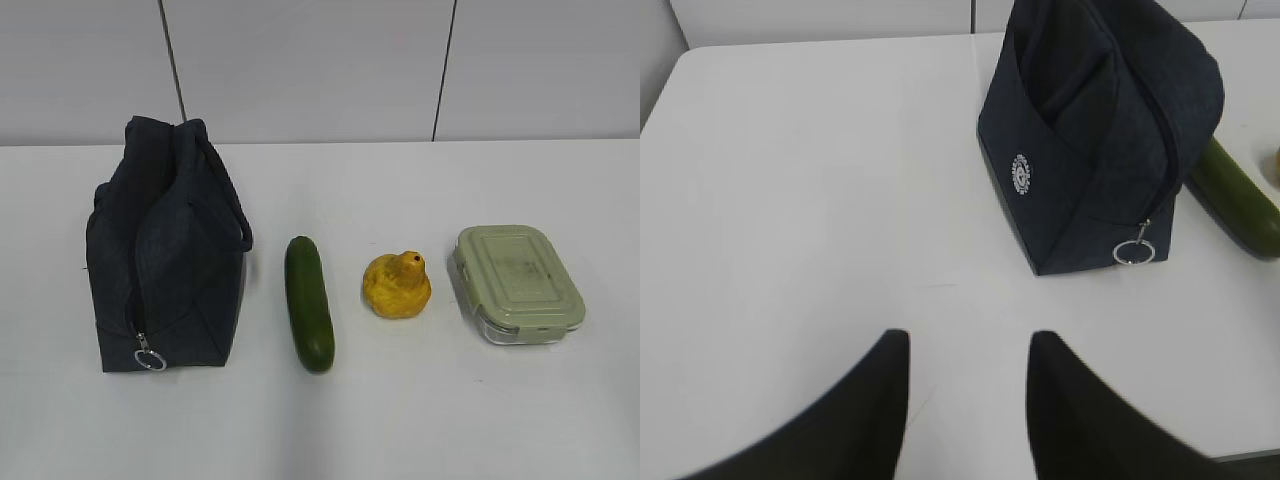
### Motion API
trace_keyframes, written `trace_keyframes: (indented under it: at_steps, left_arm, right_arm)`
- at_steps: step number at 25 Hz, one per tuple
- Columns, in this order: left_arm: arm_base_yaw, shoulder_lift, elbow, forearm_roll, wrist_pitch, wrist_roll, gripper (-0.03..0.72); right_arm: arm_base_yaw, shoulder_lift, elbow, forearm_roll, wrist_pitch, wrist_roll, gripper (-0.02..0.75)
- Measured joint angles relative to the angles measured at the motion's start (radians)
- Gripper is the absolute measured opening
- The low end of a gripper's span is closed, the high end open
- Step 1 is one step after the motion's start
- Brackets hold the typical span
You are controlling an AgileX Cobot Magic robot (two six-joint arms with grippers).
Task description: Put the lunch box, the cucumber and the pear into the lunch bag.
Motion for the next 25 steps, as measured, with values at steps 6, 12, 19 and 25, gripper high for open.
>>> trace_keyframes:
  at_steps: [6,12,19,25]
  left_arm:
    - [0.000,0.000,0.000,0.000,0.000,0.000,0.239]
    - [0.000,0.000,0.000,0.000,0.000,0.000,0.239]
    - [0.000,0.000,0.000,0.000,0.000,0.000,0.239]
    - [0.000,0.000,0.000,0.000,0.000,0.000,0.239]
  right_arm:
    - [0.000,0.000,0.000,0.000,-0.002,0.000,0.284]
    - [0.000,0.000,0.000,0.000,-0.002,0.000,0.284]
    - [0.000,0.005,-0.004,-0.023,-0.007,0.000,0.284]
    - [0.000,0.154,-0.023,-0.059,-0.120,0.018,0.285]
